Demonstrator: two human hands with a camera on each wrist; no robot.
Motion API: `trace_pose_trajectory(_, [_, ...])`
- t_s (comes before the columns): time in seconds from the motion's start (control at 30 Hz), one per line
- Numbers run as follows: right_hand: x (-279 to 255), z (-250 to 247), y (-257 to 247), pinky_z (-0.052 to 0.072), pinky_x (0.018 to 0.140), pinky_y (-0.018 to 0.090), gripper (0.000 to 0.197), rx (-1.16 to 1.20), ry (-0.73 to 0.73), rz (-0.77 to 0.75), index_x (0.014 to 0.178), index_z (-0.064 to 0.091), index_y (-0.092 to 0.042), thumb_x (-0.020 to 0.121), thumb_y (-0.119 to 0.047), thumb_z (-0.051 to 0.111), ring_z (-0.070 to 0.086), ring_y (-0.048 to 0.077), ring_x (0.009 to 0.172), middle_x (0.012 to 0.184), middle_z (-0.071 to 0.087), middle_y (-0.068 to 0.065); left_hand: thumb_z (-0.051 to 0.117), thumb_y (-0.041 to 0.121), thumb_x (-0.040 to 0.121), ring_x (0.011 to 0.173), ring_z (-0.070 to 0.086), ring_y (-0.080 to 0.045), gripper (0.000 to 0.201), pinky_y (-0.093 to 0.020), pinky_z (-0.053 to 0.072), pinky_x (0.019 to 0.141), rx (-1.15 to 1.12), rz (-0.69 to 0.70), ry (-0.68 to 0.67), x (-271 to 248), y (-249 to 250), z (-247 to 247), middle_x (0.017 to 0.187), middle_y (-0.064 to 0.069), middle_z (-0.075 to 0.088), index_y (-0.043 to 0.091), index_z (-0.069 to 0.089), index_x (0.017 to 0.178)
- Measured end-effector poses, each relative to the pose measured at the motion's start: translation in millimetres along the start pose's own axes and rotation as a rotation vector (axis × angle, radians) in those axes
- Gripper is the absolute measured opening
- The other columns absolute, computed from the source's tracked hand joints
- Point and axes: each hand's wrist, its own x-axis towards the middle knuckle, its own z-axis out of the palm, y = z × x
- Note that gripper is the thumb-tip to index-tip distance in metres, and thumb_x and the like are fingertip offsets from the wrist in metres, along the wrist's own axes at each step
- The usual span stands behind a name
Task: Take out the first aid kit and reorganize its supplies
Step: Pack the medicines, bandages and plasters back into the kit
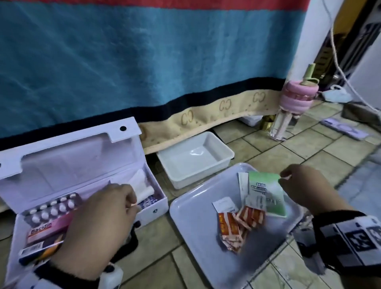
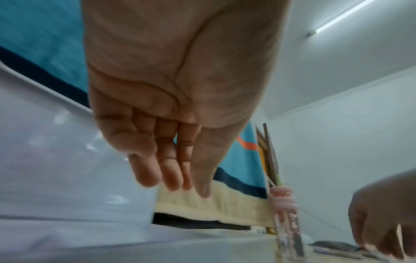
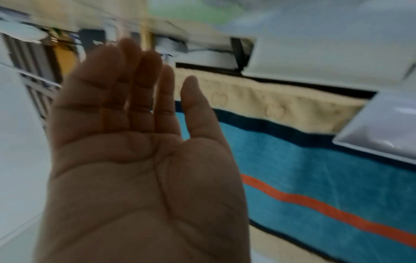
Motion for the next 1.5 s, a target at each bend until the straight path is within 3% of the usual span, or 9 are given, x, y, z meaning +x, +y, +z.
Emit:
trace_pose_trajectory(0.13, [6.4,15.9,22.9,0.037,0.064,0.023,0.031,-0.146,-0.191,0.112,0.09,0.066,-0.004,0.084,-0.034,0.061,0.063,0.03,0.091,0.096,0.068,0.018,0.059,0.036,0.086,0.071,0.051,-0.003,0.012,-0.02,0.041,0.064,-0.105,0.216,-0.029,7.4,50.1,10.4,0.083,0.013,0.054,0.029,0.056,0.077])
trace_pose_trajectory(0.23, [1.4,20.6,10.7,0.038,0.053,0.022,0.026,-0.096,-0.228,0.105,0.076,0.06,-0.01,0.085,-0.034,0.061,0.06,0.026,0.081,0.084,0.064,0.013,0.052,0.045,0.089,0.086,0.051,-0.003,0.016,-0.026,0.047,0.077,-0.062,0.339,-0.112,7.6,78.9,23.5,0.094,0.013,0.053,0.029,0.056,0.091])
trace_pose_trajectory(0.33, [3.7,27.2,-1.8,0.041,0.076,0.021,0.044,-0.183,-0.215,0.06,0.121,0.057,-0.005,0.092,-0.038,0.052,0.058,0.023,0.111,0.121,0.061,0.012,0.048,0.048,0.09,0.092,0.051,-0.005,0.019,-0.026,0.045,0.08,-0.039,0.392,-0.149,5.9,97.8,32.3,0.099,0.014,0.052,0.03,0.054,0.095])
trace_pose_trajectory(0.4, [6.7,33.2,-6.6,0.039,0.093,0.024,0.047,-0.147,-0.19,0.025,0.131,0.046,-0.002,0.097,-0.035,0.044,0.052,0.023,0.121,0.131,0.054,0.013,0.047,0.047,0.091,0.094,0.051,-0.005,0.019,-0.024,0.044,0.08,-0.035,0.415,-0.166,6.2,104.9,37.3,0.101,0.014,0.052,0.03,0.054,0.097])
trace_pose_trajectory(0.47, [11.6,39.0,-7.5,0.041,0.095,0.027,0.051,-0.105,-0.208,0.082,0.131,0.04,0.004,0.094,-0.03,0.051,0.052,0.026,0.122,0.131,0.052,0.016,0.047,0.047,0.091,0.093,0.051,-0.006,0.019,-0.023,0.044,0.08,-0.028,0.412,-0.174,7.4,108.2,42.0,0.102,0.013,0.053,0.03,0.054,0.098])
trace_pose_trajectory(0.83, [21.9,40.9,5.5,0.039,0.067,0.026,0.036,0.063,-0.262,0.135,0.105,0.063,-0.002,0.081,-0.027,0.07,0.062,0.026,0.093,0.108,0.067,0.013,0.05,0.046,0.09,0.088,0.05,-0.006,0.017,-0.022,0.044,0.078,-0.019,0.374,-0.239,7.7,113.8,55.4,0.092,0.013,0.045,0.03,0.054,0.095])
trace_pose_trajectory(1.13, [33.1,11.7,14.3,0.035,0.063,0.03,0.014,0.287,0.063,0.059,0.081,0.057,-0.005,0.091,-0.015,0.053,0.053,0.034,0.077,0.085,0.062,0.021,0.051,0.043,0.091,0.086,0.053,-0.004,0.013,-0.021,0.044,0.075,-0.058,0.323,-0.204,11.7,104.3,49.6,0.098,0.014,0.052,0.031,0.05,0.085])
trace_pose_trajectory(1.33, [21.9,1.6,-10.0,0.045,0.065,0.036,0.013,0.337,0.252,-0.144,0.09,0.058,-0.008,0.091,-0.008,0.045,0.056,0.032,0.078,0.082,0.062,0.012,0.051,0.043,0.09,0.088,0.054,-0.005,0.014,-0.025,0.047,0.081,-0.08,0.298,-0.178,12.6,94.0,46.0,0.098,0.013,0.053,0.031,0.049,0.084])
trace_pose_trajectory(1.5, [13.3,-11.2,-30.4,0.037,0.064,0.034,0.013,0.511,0.415,-0.28,0.088,0.058,-0.005,0.094,-0.009,0.047,0.051,0.03,0.079,0.087,0.06,0.011,0.055,0.045,0.087,0.084,0.053,-0.003,0.014,-0.024,0.047,0.08,-0.197,0.256,-0.12,11.3,76.9,35.3,0.093,0.015,0.053,0.031,0.056,0.09])
